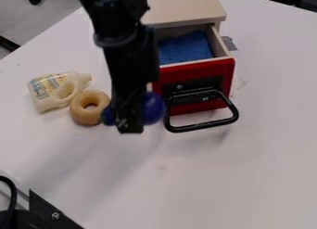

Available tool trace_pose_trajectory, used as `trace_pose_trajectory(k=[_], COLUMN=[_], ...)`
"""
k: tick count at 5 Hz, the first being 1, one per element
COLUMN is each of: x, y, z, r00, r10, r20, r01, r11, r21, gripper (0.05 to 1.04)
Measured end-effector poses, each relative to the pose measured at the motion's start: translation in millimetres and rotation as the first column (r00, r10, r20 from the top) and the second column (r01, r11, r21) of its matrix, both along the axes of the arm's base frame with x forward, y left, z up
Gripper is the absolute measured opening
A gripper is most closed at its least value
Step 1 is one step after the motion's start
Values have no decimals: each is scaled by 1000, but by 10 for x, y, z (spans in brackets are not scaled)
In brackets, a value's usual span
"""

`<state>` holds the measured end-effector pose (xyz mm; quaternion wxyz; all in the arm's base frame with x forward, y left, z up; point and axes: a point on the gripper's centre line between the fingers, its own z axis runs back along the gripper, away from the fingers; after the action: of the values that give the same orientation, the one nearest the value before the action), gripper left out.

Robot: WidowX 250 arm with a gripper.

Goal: Put the purple shape inside of the drawer

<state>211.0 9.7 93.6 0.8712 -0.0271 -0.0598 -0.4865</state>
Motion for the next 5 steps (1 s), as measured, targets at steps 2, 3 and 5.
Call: trace_pose_trajectory(k=[2,3,5], x=[355,523,755], y=[-19,-19,-70], z=[212,296,308], r00=[1000,999,998], r10=[17,32,33], r20=[17,29,49], r01=[-17,-31,-33], r11=[1000,999,999], r21=[-25,-24,-17], gripper=[760,760,760])
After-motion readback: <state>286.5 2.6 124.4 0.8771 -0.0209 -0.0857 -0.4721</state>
